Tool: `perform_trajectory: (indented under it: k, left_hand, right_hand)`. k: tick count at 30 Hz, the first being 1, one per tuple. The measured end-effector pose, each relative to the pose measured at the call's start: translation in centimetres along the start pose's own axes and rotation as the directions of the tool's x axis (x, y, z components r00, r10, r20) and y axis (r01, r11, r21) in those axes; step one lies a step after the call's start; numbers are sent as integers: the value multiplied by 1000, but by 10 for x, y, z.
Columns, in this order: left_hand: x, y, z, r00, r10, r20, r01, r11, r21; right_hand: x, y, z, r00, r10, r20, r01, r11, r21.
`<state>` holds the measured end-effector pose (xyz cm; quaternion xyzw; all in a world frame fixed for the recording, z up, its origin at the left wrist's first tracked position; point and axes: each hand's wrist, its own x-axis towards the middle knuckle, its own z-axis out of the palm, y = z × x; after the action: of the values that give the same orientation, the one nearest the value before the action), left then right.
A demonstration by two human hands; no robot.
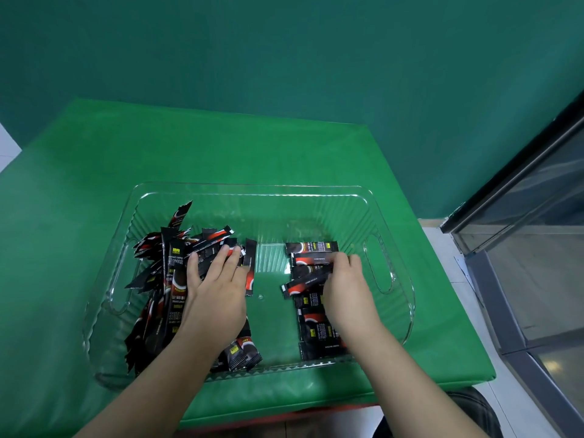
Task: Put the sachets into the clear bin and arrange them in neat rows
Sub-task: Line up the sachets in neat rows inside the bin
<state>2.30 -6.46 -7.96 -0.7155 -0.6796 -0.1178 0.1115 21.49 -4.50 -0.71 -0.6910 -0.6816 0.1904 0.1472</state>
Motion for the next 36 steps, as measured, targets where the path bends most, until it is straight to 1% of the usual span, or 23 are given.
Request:
perform_trajectory:
  k: [2, 4, 6, 8, 11, 13, 16, 23, 30, 33, 36]
  left_hand:
    - [0, 0, 1, 1000, 2, -12, -2, 1000, 5]
    - [0, 0, 1, 1000, 3, -22, -3, 1000, 9]
    - [-1, 0, 1, 999, 5, -32, -4, 1000, 17]
    - [-1, 0, 1, 999, 11, -39, -10, 1000, 21]
    - [-1, 0, 2, 999, 17, -41, -16, 1000, 26]
    - [-1, 0, 2, 999, 17, -41, -16, 999, 28]
    - [-1, -1, 2, 999, 18, -39, -17, 999, 28]
    - [0, 0, 2, 1000, 5, -13, -5, 999, 48]
    - [0, -1, 0, 1000, 4, 6, -4, 999, 36]
    - [-1, 0, -3, 999, -9, 50, 7, 999, 37]
    - [0, 1, -6, 994, -34, 105, 30, 999, 39]
  right_hand:
    - [-9, -4, 1, 998, -1, 62, 12, 984, -176]
    - [-19, -10, 3, 989, -21, 149, 62, 959, -276]
    - [-24, -15, 8, 972, -64, 228, 134, 942, -307]
    - [-27, -19, 16, 945, -60, 322, 168, 933, -319]
    - [-28, -21, 27, 884, 24, 466, 167, 916, -364]
    - [-27, -22, 31, 859, 71, 506, 156, 906, -393]
    - [-24, -23, 34, 856, 107, 505, 134, 899, -418]
    - [-21, -20, 31, 875, 144, 463, 65, 911, -407]
    - [-22, -16, 28, 891, 123, 438, 67, 917, -394]
    - [-19, -13, 28, 905, 111, 411, 64, 919, -389]
    - [-16, -11, 29, 900, 120, 419, 62, 917, -394]
